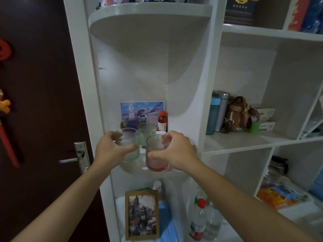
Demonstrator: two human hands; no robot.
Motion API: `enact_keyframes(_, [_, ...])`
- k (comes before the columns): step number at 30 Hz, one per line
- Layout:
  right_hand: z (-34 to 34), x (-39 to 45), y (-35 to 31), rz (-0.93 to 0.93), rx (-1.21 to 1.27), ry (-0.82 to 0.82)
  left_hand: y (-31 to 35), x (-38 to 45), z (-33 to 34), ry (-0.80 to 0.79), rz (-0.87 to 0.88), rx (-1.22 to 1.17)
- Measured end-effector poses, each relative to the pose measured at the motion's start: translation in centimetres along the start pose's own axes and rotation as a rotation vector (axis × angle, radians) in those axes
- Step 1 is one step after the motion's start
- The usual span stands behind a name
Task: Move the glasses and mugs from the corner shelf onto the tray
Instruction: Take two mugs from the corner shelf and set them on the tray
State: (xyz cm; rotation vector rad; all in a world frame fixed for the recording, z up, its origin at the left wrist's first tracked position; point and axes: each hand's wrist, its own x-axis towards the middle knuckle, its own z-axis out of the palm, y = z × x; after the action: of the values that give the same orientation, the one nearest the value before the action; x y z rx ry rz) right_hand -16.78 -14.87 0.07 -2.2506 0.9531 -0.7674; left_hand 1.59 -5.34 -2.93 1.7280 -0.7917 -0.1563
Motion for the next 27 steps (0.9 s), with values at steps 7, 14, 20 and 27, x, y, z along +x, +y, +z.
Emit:
enact_keyframes(7, [-5.1,-5.4,1.5,-0.119,0.089,-0.103,4.3,-7.0,0.0,-0.072,0.118,-0.031])
enact_keyframes(14, [-12.5,-9.3,8.8,-0.1,0.098,-0.188,7.5,-13.5,5.5,-0.139,0.185,0.024])
enact_keyframes(20, [-18.7,-10.9,16.6,-0.029,0.058,-0.188,10.4,-17.5,14.6,-0.205,0.183,0.047])
enact_keyframes(27, [-23.6,-10.8,24.7,0.017,-0.009,-0.134,11.6,-19.1,23.5,-0.262,0.121,0.059])
